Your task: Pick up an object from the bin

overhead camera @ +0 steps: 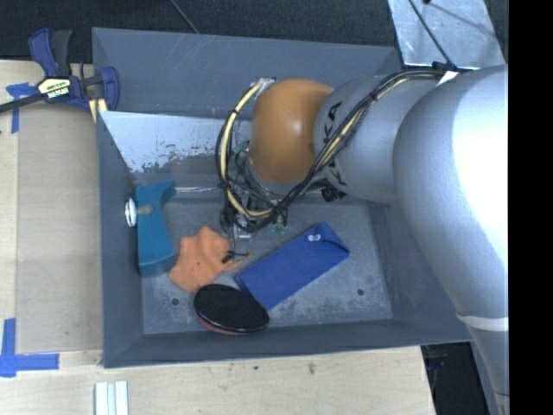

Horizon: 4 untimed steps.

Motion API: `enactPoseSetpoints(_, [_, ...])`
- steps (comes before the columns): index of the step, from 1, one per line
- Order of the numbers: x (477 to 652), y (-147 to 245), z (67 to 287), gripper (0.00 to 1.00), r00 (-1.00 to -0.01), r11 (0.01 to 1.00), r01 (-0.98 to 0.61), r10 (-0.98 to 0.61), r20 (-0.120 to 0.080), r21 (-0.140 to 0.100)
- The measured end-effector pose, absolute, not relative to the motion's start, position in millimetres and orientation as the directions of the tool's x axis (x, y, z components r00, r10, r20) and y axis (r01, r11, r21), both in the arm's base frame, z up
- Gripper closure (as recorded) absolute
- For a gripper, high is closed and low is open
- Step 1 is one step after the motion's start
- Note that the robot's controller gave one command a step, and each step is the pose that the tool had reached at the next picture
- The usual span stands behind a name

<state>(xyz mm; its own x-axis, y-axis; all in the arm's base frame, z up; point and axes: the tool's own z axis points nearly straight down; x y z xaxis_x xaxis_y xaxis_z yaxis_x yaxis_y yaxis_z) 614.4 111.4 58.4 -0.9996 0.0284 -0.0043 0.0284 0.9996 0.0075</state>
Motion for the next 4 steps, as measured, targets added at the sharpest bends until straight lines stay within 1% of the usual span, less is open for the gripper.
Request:
enactPoseSetpoints(1, [612.9,111,73,1.0,-1.0,1.0,0.02,0.02,-0.006,0.002])
enactPoseSetpoints(2, [612.2,111,72,0.0,-1.0,1.0,0.021,0.021,-0.004,0.001])
enactPoseSetpoints(3, [612.2,111,72,0.0,-1.0,1.0,0.021,0.021,-0.004,0.001])
enactPoseSetpoints(4, [589.2,115,71,0.0,-0.996,0.996,-0.092,-0.092,-0.006,0.0])
